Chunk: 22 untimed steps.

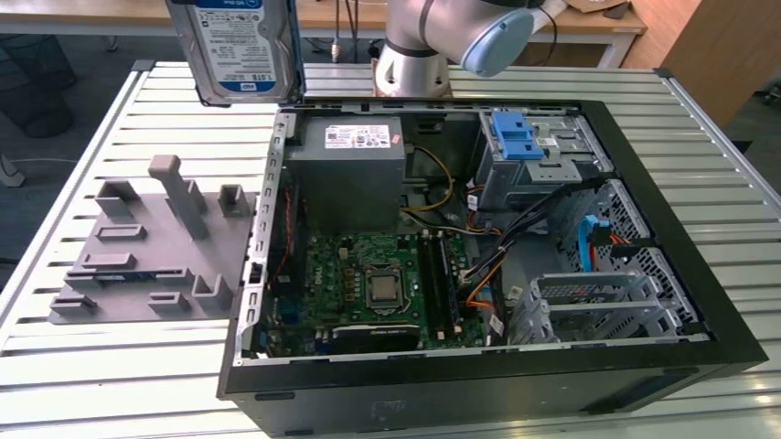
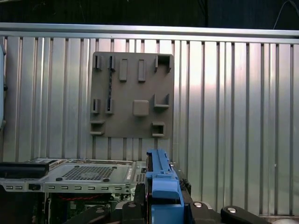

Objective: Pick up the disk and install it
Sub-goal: 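Pick up the disk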

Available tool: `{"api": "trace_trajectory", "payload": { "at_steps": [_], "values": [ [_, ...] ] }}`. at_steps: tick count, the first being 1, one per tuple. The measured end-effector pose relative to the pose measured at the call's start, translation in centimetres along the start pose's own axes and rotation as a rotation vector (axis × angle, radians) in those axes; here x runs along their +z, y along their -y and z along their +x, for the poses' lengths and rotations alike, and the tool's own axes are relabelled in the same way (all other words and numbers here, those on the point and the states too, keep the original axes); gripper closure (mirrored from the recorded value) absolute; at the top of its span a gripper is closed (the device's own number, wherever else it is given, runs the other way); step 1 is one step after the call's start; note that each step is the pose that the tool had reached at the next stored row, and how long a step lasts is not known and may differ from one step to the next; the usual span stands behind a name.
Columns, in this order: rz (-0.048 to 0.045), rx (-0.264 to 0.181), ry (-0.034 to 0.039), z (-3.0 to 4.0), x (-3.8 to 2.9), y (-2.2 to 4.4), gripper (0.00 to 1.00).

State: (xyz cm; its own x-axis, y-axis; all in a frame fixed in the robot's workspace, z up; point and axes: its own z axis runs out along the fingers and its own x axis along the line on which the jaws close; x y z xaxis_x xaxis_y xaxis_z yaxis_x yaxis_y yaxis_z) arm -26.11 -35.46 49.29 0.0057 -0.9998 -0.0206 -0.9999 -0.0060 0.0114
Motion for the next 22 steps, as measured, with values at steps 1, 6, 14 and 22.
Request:
{"api": "trace_trajectory", "payload": {
  "at_steps": [1,6,14,22],
  "values": [
    [0.0,0.0,0.0,0.0,0.0,0.0,0.64],
    [0.0,0.0,0.0,0.01,-0.01,0.55,0.64],
    [0.0001,0.0,0.0001,1.25,0.0,1.32,0.64],
    [-0.0001,0.0,-0.0001,2.61,-0.03,1.99,0.64]
  ]
}}
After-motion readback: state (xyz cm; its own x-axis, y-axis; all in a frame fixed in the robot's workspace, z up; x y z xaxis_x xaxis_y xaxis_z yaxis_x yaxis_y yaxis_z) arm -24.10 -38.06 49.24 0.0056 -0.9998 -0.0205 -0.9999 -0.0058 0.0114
